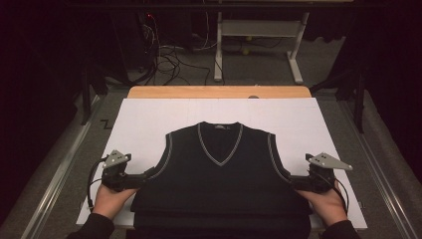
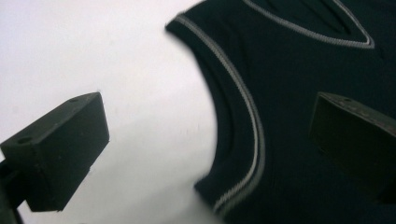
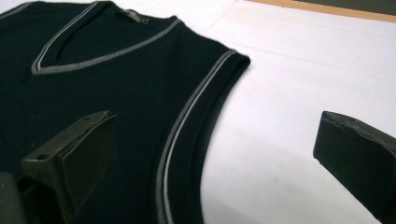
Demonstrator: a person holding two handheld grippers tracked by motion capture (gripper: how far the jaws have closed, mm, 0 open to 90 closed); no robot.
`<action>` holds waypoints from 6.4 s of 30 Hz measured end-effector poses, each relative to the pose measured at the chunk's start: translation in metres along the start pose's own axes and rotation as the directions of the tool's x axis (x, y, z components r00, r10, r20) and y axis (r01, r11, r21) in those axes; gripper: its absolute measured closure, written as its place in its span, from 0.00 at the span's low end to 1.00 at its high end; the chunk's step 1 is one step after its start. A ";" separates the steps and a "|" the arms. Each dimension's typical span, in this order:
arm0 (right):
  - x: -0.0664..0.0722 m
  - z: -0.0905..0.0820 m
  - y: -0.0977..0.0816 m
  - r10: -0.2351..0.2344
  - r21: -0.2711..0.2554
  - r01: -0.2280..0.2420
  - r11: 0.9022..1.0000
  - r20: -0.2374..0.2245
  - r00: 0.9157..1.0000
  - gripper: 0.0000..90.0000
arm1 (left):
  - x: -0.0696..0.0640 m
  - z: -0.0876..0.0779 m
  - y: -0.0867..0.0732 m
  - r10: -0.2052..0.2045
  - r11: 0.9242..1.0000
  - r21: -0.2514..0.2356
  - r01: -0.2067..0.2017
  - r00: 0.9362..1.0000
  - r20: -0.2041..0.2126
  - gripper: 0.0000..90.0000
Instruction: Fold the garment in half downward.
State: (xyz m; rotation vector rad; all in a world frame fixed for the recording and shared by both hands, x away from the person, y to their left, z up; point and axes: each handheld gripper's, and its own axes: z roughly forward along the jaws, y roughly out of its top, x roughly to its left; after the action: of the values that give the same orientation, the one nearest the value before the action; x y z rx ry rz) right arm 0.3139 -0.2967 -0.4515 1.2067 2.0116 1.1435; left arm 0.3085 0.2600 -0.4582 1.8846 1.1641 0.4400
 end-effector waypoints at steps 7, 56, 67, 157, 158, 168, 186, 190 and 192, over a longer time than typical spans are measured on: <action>-0.006 0.016 0.020 0.014 0.011 -0.014 1.000 0.008 1.000 0.01 | -0.004 0.015 0.031 0.010 1.000 -0.002 -0.010 1.000 0.004 0.00; -0.013 0.139 0.060 0.072 0.246 -0.089 0.965 0.077 0.994 0.80 | 0.011 0.131 0.081 -0.167 0.946 0.275 0.172 0.985 -0.040 0.73; -0.018 0.117 0.088 0.025 0.145 -0.037 0.989 0.083 0.996 0.88 | 0.015 0.108 0.109 -0.135 0.988 0.069 0.138 0.990 -0.048 0.81; 0.062 -0.069 -0.030 -0.157 -0.151 0.146 0.978 -0.063 0.986 0.88 | -0.074 -0.054 -0.039 0.005 0.999 -0.042 0.003 0.983 0.183 0.80; 0.063 -0.072 -0.032 -0.152 -0.152 0.140 0.978 -0.065 0.986 0.88 | -0.076 -0.056 -0.041 0.010 0.999 -0.039 -0.003 0.983 0.182 0.80; 0.065 -0.085 -0.043 -0.131 -0.125 0.121 0.985 -0.079 0.988 0.87 | -0.082 -0.062 -0.051 0.005 1.000 -0.004 -0.005 0.980 0.197 0.80; 0.051 -0.072 -0.049 -0.011 -0.055 0.008 0.998 -0.060 0.998 0.44 | -0.057 -0.040 -0.054 -0.049 0.998 0.042 0.047 0.997 0.058 0.32; 0.040 -0.064 -0.046 0.031 -0.068 -0.033 0.997 -0.028 0.999 0.39 | -0.047 -0.034 -0.044 -0.033 0.999 0.022 0.033 0.999 -0.030 0.18; 0.032 -0.056 -0.042 0.046 -0.062 -0.047 0.997 -0.004 0.999 0.36 | -0.035 -0.027 -0.038 -0.082 0.996 0.026 0.082 0.996 -0.029 0.15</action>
State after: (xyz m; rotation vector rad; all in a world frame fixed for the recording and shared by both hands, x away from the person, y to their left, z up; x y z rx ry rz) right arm 0.2375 -0.3006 -0.4601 1.2274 1.9451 1.2214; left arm 0.2519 0.2508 -0.4688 1.8516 1.2668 0.4078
